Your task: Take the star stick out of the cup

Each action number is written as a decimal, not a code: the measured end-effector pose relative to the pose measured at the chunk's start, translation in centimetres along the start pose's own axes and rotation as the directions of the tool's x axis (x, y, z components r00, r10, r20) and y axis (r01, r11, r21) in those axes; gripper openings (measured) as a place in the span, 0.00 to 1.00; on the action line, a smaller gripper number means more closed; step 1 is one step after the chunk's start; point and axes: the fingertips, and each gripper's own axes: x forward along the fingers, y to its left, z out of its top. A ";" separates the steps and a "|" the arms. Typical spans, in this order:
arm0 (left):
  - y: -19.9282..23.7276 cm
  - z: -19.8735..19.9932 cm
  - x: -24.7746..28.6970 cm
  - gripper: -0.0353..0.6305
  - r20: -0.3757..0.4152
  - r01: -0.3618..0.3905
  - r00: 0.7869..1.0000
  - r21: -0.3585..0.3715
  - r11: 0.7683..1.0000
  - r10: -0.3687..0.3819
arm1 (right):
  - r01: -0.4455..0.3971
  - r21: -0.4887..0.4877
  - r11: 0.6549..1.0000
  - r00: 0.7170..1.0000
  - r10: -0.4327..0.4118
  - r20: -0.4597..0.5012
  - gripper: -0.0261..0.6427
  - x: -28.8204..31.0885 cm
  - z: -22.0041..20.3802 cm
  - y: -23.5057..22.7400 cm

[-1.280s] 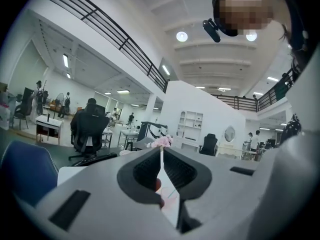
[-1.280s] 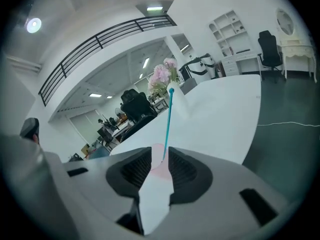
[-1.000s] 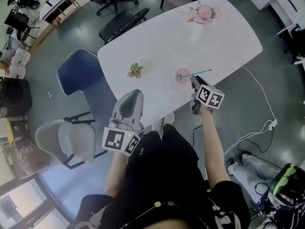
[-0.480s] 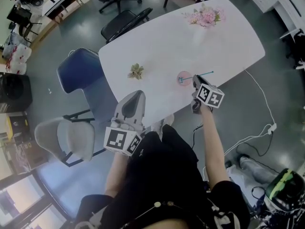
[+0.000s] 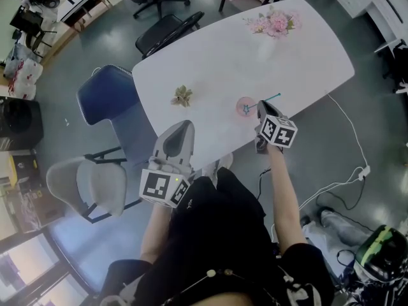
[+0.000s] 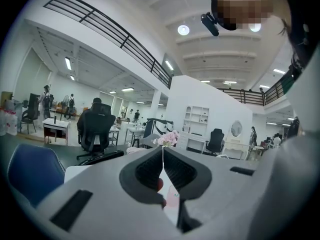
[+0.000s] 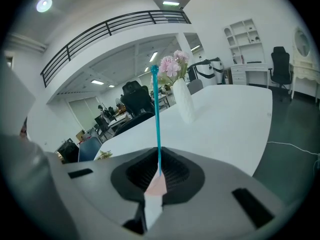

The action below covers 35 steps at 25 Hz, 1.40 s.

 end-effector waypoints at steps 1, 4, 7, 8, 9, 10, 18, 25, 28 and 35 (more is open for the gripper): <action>0.0 0.0 0.0 0.06 0.000 0.000 1.000 0.001 1.000 0.000 | 0.000 -0.009 1.000 1.000 0.000 0.004 0.07 -0.1 0.1 0.1; 0.0 0.1 -0.1 0.06 0.002 0.002 1.000 0.003 1.000 -0.002 | -0.003 -0.029 1.000 1.000 0.004 0.022 0.07 -0.7 0.7 0.4; 0.0 0.2 -0.1 0.06 0.003 0.004 1.000 0.006 1.000 -0.004 | -0.004 -0.065 0.998 0.999 0.007 0.045 0.07 -1.4 1.4 1.1; 0.1 0.2 -0.1 0.06 0.004 0.006 1.000 0.007 1.000 -0.006 | -0.005 -0.087 0.996 0.998 0.010 0.054 0.07 -1.8 1.7 1.5; 0.1 0.2 -0.1 0.06 0.005 0.007 1.000 0.008 1.000 -0.007 | -0.006 -0.112 0.994 0.998 0.013 0.064 0.07 -2.2 2.1 2.1; 0.1 0.2 -0.1 0.06 0.006 0.009 1.000 0.009 1.000 -0.009 | -0.006 -0.140 0.990 0.997 0.017 0.073 0.07 -2.7 2.5 2.7; -0.4 0.8 0.5 0.06 0.021 0.040 0.999 0.015 0.999 -0.040 | 0.012 -0.339 0.941 0.988 0.040 0.148 0.07 -7.9 5.8 8.0; -0.9 1.5 1.9 0.06 0.031 0.052 0.998 0.011 0.999 -0.052 | 0.008 -0.331 0.944 0.973 0.070 0.222 0.07 -13.1 8.1 10.9; -1.3 2.0 2.5 0.06 0.041 0.059 0.997 0.011 0.998 -0.059 | 0.021 -0.331 0.943 0.968 0.063 0.242 0.07 -15.1 8.9 11.5; -2.4 3.6 2.8 0.06 0.077 0.090 0.993 0.031 0.995 -0.092 | 0.086 -0.379 0.921 0.942 0.049 0.333 0.07 -18.8 10.6 13.2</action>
